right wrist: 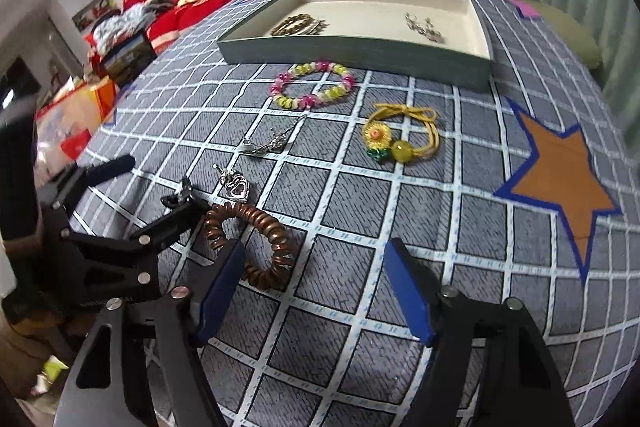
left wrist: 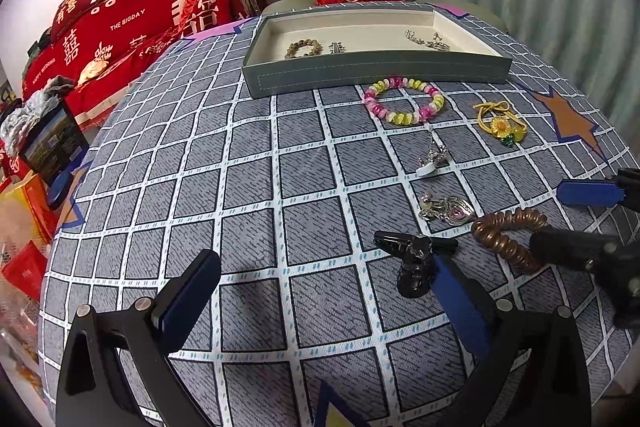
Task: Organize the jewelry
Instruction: 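Grasp the brown coiled hair tie with the right tool while the left tool grasps the black claw clip, then carry the hair tie and claw clip into the cream tray and open both tools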
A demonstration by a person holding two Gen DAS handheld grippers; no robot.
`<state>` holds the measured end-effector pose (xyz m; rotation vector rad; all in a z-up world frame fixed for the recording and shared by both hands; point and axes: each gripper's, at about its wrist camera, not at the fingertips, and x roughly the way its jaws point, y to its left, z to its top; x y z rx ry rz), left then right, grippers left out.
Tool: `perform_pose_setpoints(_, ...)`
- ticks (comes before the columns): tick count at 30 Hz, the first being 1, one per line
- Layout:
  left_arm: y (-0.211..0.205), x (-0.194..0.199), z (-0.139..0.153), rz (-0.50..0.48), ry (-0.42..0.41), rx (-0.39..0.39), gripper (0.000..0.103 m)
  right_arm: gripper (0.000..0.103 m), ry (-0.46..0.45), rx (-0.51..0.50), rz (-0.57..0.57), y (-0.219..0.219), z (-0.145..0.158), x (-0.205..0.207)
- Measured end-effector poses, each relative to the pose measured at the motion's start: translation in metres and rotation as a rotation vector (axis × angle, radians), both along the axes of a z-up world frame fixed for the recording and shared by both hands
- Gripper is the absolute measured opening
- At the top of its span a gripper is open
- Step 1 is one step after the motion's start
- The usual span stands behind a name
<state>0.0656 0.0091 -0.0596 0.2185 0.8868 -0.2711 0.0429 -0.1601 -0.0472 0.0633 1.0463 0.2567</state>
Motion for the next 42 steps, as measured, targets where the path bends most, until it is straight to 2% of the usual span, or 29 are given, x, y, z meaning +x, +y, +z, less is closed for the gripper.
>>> perform_pose_setpoints(3, 0.001, 0.001, 0.001, 0.002, -0.001, -0.005, 0.103, 0.059, -0.016, -0.046, 0.018, 0.007, 0.0, 0.0)
perform_pose_setpoints(6, 0.001, 0.002, 0.0, 0.001, 0.0, -0.007, 0.103, 0.053, -0.034, -0.094, 0.036, 0.013, -0.001, 0.0)
perform_pose_setpoints(8, 0.0, 0.002, 0.002, -0.014, 0.0, -0.021, 0.093, 0.053, -0.042, -0.115, 0.052, 0.017, -0.002, 0.0)
perform_pose_setpoints(10, -0.002, 0.002, 0.002, -0.021, 0.0, -0.019, 0.092, 0.051, -0.052, -0.139, 0.066, 0.021, -0.002, -0.001)
perform_pose_setpoints(13, -0.004, 0.001, 0.003, -0.041, 0.004, -0.028, 0.082, 0.043, -0.063, -0.153, 0.081, 0.024, -0.003, -0.002)
perform_pose_setpoints(16, -0.008, 0.0, 0.004, -0.057, 0.003, -0.027, 0.08, 0.033, -0.067, -0.154, 0.099, 0.028, -0.002, -0.003)
perform_pose_setpoints(17, -0.009, -0.001, 0.004, -0.064, 0.003, -0.03, 0.076, 0.029, -0.068, -0.154, 0.103, 0.029, -0.002, -0.004)
perform_pose_setpoints(18, -0.009, -0.002, 0.005, -0.073, 0.006, -0.039, 0.066, 0.026, -0.068, -0.154, 0.108, 0.031, -0.001, -0.004)
perform_pose_setpoints(21, -0.012, -0.002, 0.005, -0.088, 0.01, -0.046, 0.058, 0.016, -0.069, -0.148, 0.116, 0.033, -0.002, -0.005)
perform_pose_setpoints(22, -0.012, -0.002, 0.006, -0.093, 0.01, -0.051, 0.047, 0.016, -0.068, -0.145, 0.114, 0.033, -0.002, -0.006)
perform_pose_setpoints(23, -0.012, -0.002, 0.006, -0.096, 0.013, -0.058, 0.044, 0.015, -0.068, -0.143, 0.112, 0.033, -0.001, -0.006)
perform_pose_setpoints(28, -0.01, -0.004, 0.007, -0.093, 0.006, -0.067, 0.044, 0.013, -0.054, -0.086, 0.077, 0.023, 0.0, -0.007)
perform_pose_setpoints(33, -0.002, -0.003, 0.014, -0.073, 0.008, -0.115, 0.044, 0.013, -0.048, -0.032, 0.032, 0.009, 0.005, -0.006)
perform_pose_setpoints(42, 0.012, 0.003, 0.043, -0.038, -0.018, -0.181, 0.044, 0.013, -0.084, 0.068, -0.041, -0.021, 0.036, -0.001)
